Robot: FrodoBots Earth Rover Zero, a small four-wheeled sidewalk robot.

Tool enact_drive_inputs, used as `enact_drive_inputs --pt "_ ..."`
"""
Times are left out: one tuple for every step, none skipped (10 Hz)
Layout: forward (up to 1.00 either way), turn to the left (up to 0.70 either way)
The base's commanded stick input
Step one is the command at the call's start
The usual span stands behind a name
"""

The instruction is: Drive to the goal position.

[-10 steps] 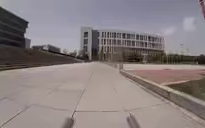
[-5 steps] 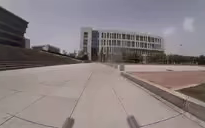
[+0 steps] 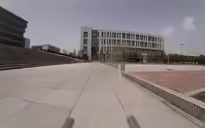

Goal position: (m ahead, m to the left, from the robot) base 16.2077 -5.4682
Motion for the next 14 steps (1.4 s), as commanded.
enact_drive_inputs --pt "0.70 0.00" --pt "0.70 0.00" --pt "0.70 0.00" --pt "0.70 0.00" --pt "0.70 0.00" --pt "0.70 0.00" --pt "0.70 0.00" --pt "0.70 0.00" --pt "0.70 0.00" --pt "0.70 0.00" --pt "0.70 0.00" --pt "0.70 0.00" --pt "0.70 0.00" --pt "0.70 0.00"
